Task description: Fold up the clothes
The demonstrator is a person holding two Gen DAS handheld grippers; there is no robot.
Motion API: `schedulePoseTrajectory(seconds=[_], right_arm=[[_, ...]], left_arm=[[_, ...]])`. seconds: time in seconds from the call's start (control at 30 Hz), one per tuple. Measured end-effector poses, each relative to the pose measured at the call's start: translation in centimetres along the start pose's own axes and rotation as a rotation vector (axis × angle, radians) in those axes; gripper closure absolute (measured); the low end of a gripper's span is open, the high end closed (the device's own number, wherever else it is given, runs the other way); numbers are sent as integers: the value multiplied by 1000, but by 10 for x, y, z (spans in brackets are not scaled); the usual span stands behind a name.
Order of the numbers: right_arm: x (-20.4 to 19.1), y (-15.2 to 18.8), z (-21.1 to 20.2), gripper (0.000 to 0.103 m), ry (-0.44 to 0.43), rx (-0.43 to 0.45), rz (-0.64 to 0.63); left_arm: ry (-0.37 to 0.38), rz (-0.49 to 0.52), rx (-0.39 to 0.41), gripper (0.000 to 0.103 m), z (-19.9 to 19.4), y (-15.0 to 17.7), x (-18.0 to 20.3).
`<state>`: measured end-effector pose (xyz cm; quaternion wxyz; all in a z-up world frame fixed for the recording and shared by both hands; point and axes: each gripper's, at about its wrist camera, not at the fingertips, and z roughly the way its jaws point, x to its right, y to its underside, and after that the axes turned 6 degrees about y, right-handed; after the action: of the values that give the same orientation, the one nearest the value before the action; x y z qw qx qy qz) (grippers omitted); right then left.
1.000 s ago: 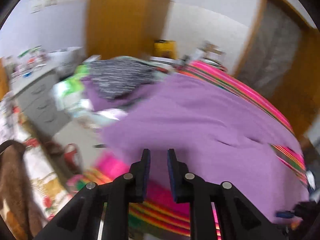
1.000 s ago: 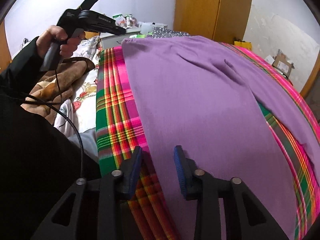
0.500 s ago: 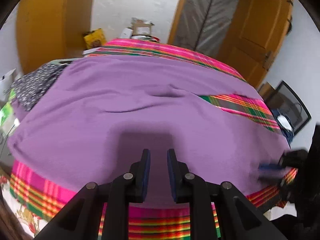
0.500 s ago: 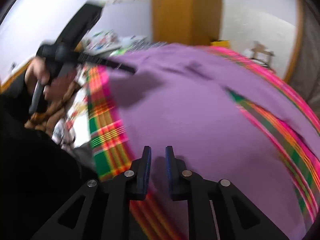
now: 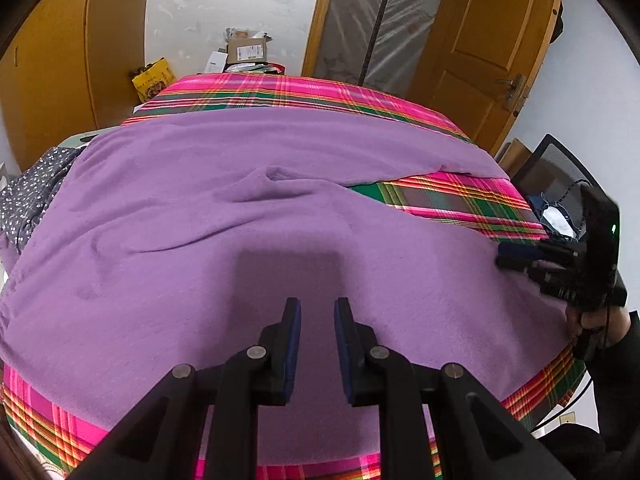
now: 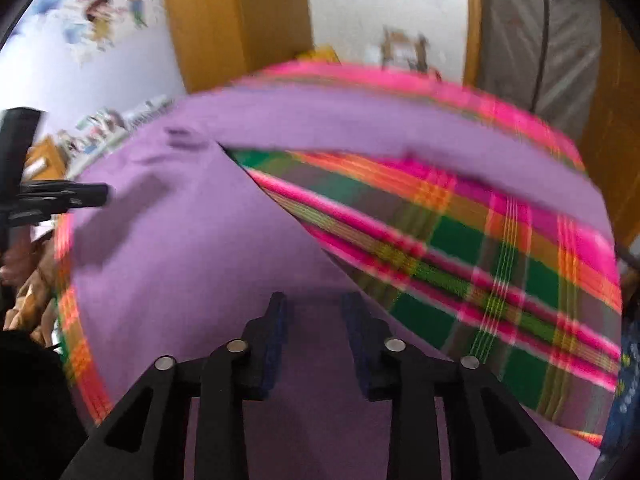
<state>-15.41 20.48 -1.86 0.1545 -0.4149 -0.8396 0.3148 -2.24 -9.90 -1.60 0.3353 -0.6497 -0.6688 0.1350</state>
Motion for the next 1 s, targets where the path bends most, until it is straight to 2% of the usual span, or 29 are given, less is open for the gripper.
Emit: schedulePoseTrajectory(seconds=[0.07,0.1,0.27,0.3,0.5,0.77,1.0], right_arm=[[14,0,1,77,79,-38,33],[23,2,-3,76,91,-38,74],[49,13,-35,75,151,10,187],[51,15,-42,71,155,21,202],[29,6,-52,68,96,36,157],[-17,-46,-45,68,16,55,-44],[-29,-89,-26,68,-45,95,-76]], left_arm=[[-5,-3,-4,85,3,-3,-1],[-8,-2,-6,85,5,-5,-1],[-12,14,11,85,5,-14,0],[-17,14,13,85,6,-16,-1],[-82,10,50,85,-2,-36,-15],[-206,-66,96,85,-29,-59,-67],[-263,-132,101,85,-46,-81,-116]])
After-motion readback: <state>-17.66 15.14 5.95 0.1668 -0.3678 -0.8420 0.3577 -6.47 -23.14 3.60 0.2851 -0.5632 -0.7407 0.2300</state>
